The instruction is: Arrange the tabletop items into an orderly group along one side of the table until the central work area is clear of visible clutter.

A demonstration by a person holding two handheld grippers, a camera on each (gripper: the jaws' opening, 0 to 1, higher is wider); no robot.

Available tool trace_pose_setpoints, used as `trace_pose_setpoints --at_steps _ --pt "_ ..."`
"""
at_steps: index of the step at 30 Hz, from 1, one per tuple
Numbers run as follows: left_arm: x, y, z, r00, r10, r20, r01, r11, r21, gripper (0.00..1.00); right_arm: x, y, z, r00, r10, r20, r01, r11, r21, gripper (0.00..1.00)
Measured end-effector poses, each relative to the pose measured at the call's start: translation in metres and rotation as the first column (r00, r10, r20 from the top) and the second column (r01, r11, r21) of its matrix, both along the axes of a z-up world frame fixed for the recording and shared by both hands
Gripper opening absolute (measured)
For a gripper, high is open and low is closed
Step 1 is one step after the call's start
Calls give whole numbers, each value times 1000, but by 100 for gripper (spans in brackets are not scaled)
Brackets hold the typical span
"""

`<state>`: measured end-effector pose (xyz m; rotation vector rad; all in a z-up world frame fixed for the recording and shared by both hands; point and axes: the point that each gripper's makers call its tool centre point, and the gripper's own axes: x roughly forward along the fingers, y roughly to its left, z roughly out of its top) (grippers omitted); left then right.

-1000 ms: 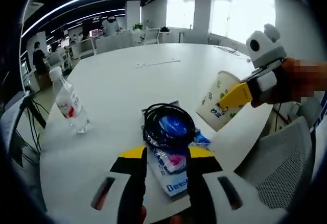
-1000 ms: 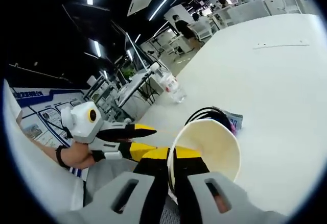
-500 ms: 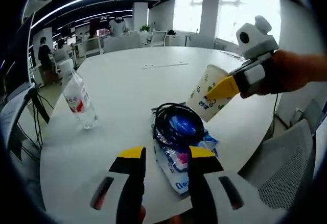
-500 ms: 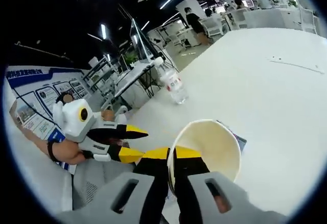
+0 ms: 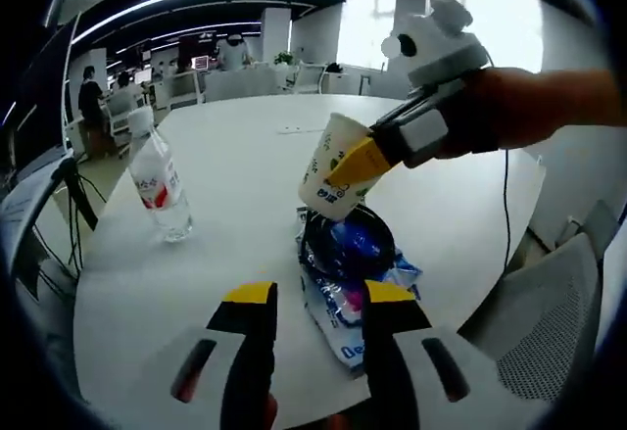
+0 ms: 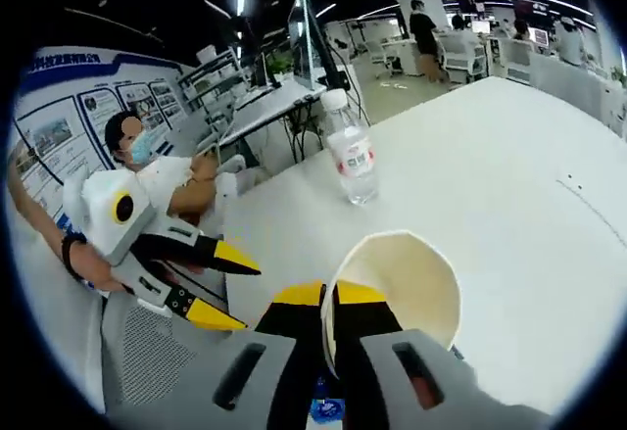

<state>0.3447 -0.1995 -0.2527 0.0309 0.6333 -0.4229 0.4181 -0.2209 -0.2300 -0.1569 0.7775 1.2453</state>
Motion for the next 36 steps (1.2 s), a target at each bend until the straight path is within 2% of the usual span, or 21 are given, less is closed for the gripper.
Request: trace_pose_setpoints --at_steps 8,12,18,33,36 --pt "-2 -2 -2 1000 -5 0 5 1000 -10 33 12 24 -12 998 58 38 -55 996 -64 0" --pt "-3 -2 -2 1000 -6 -1 6 1000 -15 33 21 33 -17 997 60 54 -55 994 -95 0" --pt "-2 -2 -2 1000 -3 0 3 1000 -23 33 29 52 -19 996 56 75 -48 994 -95 0" --pt "-3 0 -2 1000 4 -1 -4 999 -44 32 48 75 -48 997 20 71 -10 991 -135 0" --pt "-2 1 -4 1000 11 -7 -12 999 -51 33 56 82 -48 998 -13 66 20 994 -105 0"
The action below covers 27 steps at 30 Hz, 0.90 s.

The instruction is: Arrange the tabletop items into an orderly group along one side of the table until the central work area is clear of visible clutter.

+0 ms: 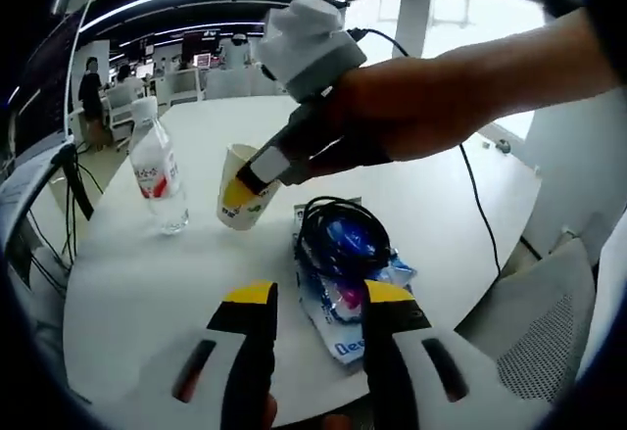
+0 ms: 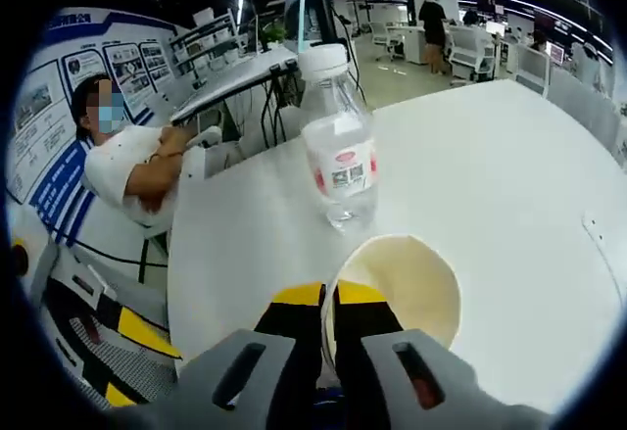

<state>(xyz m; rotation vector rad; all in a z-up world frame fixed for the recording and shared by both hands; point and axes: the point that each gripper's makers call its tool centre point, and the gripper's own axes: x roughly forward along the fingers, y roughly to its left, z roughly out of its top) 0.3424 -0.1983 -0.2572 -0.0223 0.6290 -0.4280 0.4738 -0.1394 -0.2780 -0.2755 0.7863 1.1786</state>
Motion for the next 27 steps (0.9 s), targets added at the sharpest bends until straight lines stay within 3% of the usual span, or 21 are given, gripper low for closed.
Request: trace_pose_setpoints --at_steps 7,16,27 --pt "-1 -3 0 1000 -12 4 12 1000 0 32 11 7 -6 1000 -13 9 13 1000 -10 0" --pt "-1 -1 1 1000 -2 8 2 1000 -14 33 18 4 -16 998 40 40 -36 995 -91 0" --pt "1 1 2 1000 15 10 -15 1000 -26 33 19 9 -15 996 67 67 -58 990 -126 1"
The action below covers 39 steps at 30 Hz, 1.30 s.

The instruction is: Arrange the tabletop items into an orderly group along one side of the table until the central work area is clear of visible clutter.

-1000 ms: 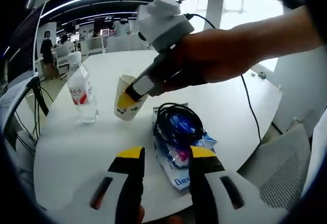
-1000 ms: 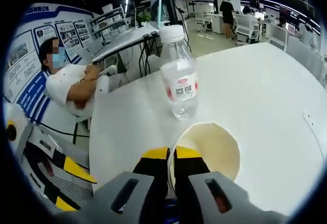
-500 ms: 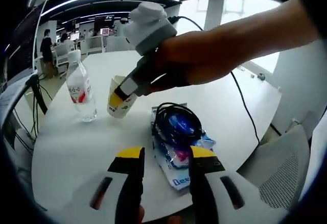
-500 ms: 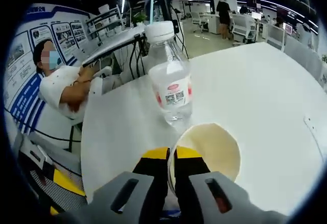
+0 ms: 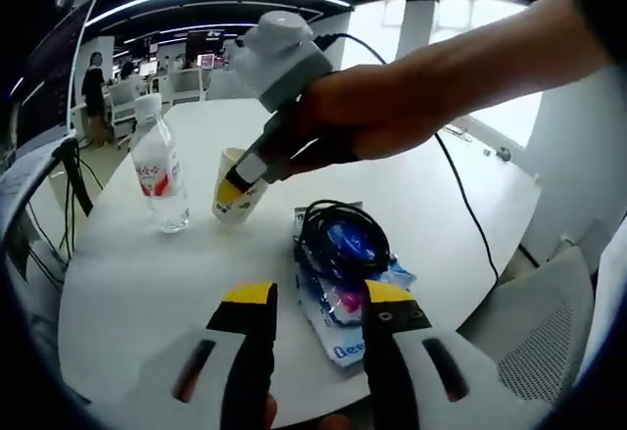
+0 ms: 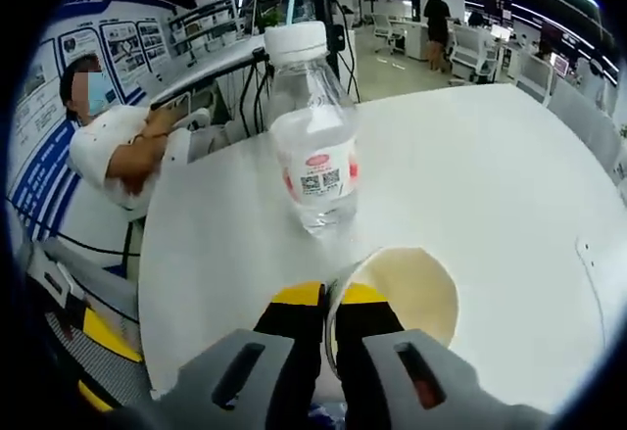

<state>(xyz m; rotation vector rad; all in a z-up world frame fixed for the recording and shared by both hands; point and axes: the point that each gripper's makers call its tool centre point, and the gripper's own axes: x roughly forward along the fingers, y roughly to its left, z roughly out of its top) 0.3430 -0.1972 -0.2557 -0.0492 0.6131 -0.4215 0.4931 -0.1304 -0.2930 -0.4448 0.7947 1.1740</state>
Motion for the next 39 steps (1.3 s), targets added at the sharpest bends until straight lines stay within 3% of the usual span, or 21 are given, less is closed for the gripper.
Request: trace_pose_setpoints --at_steps 14,30,39 --pt "1 2 -1 1000 10 -1 -10 1000 -11 33 7 19 -1 985 136 104 -128 989 -76 5" --pt "0 1 -1 1000 5 1 -5 1000 -13 33 -8 16 -3 963 231 140 -211 967 -139 11" --pt "0 0 0 1000 2 3 -2 1000 -15 33 -9 16 -1 946 271 178 -243 956 -162 3"
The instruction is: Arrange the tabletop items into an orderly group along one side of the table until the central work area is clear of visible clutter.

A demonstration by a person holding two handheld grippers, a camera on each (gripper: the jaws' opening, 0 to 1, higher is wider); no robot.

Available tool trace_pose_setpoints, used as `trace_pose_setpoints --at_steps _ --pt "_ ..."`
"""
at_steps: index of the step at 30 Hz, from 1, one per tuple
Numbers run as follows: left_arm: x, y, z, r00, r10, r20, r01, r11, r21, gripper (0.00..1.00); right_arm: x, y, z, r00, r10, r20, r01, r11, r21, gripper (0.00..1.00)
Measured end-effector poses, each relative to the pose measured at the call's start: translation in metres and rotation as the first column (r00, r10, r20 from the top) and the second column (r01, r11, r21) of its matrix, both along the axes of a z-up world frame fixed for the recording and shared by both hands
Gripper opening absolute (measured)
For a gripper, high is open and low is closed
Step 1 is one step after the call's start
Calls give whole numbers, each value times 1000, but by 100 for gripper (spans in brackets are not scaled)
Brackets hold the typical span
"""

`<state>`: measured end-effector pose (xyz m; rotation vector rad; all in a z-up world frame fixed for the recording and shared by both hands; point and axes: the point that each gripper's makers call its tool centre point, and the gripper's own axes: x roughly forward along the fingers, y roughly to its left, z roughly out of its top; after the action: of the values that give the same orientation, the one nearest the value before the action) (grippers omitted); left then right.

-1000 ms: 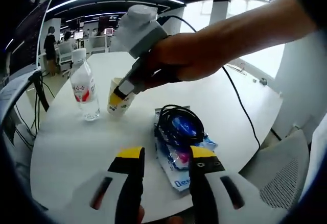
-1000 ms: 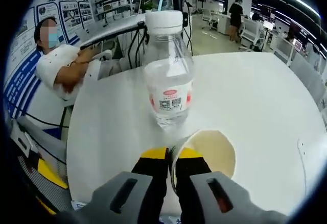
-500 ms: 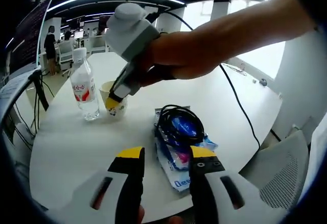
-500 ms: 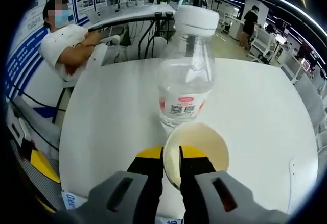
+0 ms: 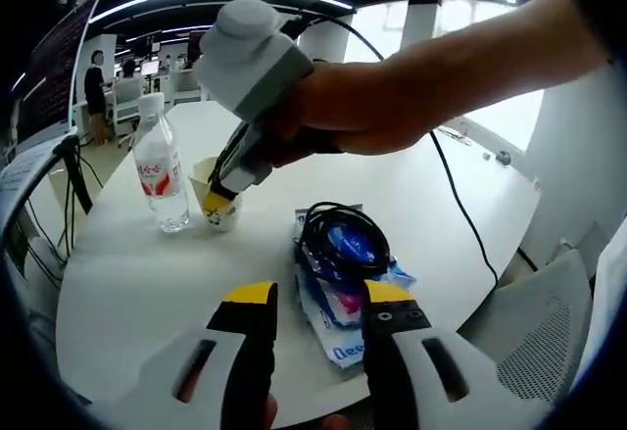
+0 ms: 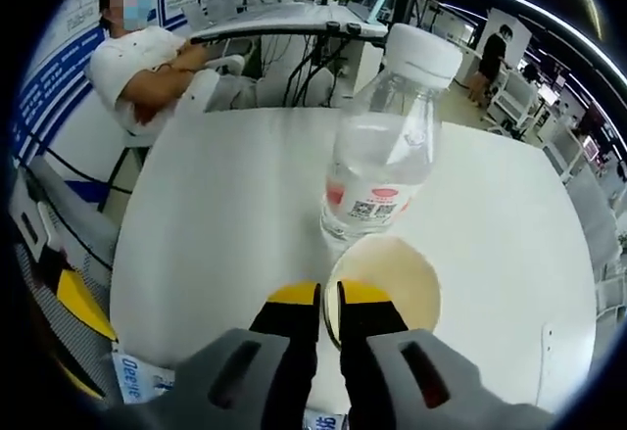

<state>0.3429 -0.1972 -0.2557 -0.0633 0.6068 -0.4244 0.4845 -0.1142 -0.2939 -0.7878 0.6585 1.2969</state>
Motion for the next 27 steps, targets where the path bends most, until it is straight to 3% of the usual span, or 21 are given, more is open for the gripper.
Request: trace_pose_setpoints --at_steps 16,27 --pt "1 2 -2 1000 10 -1 -10 1000 1 31 10 4 2 1000 3 26 -3 1000 -7 0" --pt "1 0 -1 1000 1 1 -1 1000 13 31 14 -3 11 999 -46 4 46 999 30 11"
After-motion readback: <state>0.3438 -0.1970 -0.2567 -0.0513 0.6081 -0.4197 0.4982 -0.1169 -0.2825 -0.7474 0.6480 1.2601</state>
